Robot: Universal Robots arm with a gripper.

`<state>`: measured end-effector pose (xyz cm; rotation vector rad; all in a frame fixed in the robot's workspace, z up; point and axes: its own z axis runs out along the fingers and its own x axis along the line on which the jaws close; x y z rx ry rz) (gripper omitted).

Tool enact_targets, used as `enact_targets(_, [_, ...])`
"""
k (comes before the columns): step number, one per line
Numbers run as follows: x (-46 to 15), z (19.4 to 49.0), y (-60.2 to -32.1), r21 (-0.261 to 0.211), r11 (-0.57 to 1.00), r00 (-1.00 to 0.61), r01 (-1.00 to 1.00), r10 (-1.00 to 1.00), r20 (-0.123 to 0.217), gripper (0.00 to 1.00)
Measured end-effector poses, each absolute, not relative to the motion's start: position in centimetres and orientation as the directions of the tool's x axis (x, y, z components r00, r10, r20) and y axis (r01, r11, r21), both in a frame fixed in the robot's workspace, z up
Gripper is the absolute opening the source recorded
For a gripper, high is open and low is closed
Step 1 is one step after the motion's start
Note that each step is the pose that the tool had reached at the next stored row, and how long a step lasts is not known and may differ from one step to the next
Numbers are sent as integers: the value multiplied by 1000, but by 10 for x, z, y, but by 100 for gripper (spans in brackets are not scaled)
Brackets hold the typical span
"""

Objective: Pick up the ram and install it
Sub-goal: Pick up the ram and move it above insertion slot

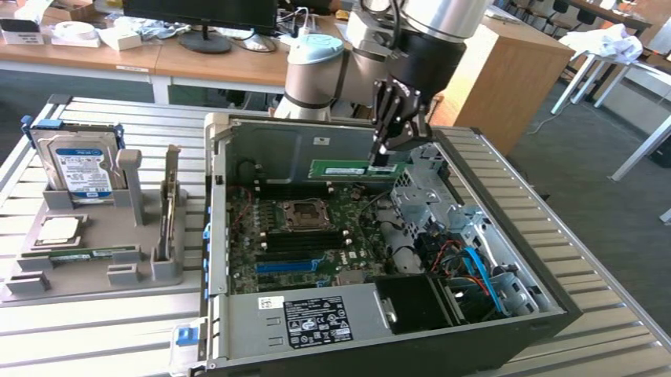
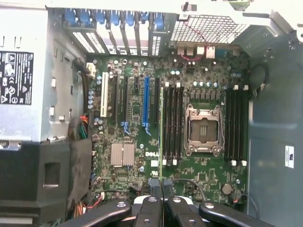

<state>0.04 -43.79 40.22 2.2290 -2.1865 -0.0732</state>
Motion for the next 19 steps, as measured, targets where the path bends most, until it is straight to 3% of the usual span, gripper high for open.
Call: enact_targets(19, [-33,401,-437,46,-19,18,-999,-1000,-21,11])
